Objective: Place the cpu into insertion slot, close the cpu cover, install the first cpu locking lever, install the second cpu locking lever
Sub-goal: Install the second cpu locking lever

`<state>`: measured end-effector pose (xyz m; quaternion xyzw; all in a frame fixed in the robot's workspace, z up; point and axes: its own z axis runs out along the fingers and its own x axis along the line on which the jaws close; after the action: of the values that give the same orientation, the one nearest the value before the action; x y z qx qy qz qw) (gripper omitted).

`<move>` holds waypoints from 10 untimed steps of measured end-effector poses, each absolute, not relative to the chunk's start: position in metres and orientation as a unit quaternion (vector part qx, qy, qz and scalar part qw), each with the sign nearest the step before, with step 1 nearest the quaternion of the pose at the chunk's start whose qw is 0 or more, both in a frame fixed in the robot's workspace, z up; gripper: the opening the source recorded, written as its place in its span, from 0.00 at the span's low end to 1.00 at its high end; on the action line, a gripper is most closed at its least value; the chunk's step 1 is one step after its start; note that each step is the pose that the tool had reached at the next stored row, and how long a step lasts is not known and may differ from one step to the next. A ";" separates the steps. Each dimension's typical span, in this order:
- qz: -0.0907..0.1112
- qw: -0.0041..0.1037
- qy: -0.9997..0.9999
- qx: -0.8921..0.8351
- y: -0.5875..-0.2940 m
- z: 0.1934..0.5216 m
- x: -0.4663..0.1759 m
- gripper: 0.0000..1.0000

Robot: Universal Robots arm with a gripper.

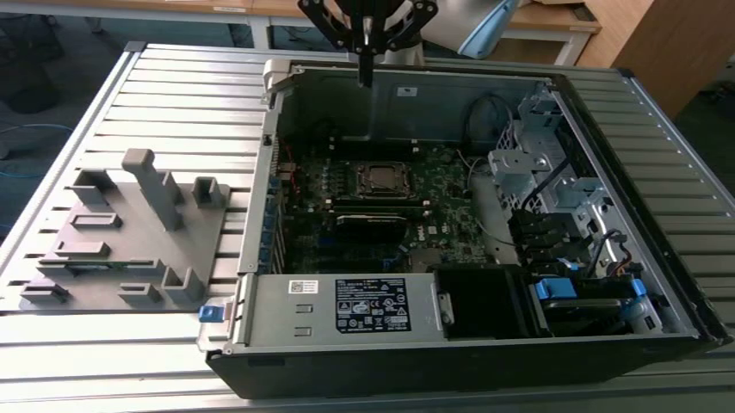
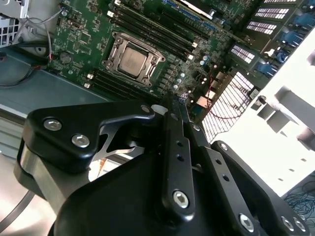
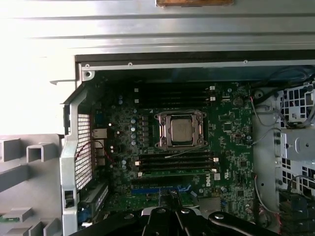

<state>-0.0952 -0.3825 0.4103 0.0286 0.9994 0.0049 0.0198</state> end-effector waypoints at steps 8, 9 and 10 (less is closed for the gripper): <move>0.005 0.020 0.999 0.029 -0.383 0.408 -0.095 0.10; 0.005 0.020 0.999 0.029 -0.383 0.408 -0.095 0.10; 0.005 0.020 0.999 0.029 -0.383 0.407 -0.095 0.10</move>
<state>-0.0952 -0.3825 0.4074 0.0286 0.9994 0.0049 0.0198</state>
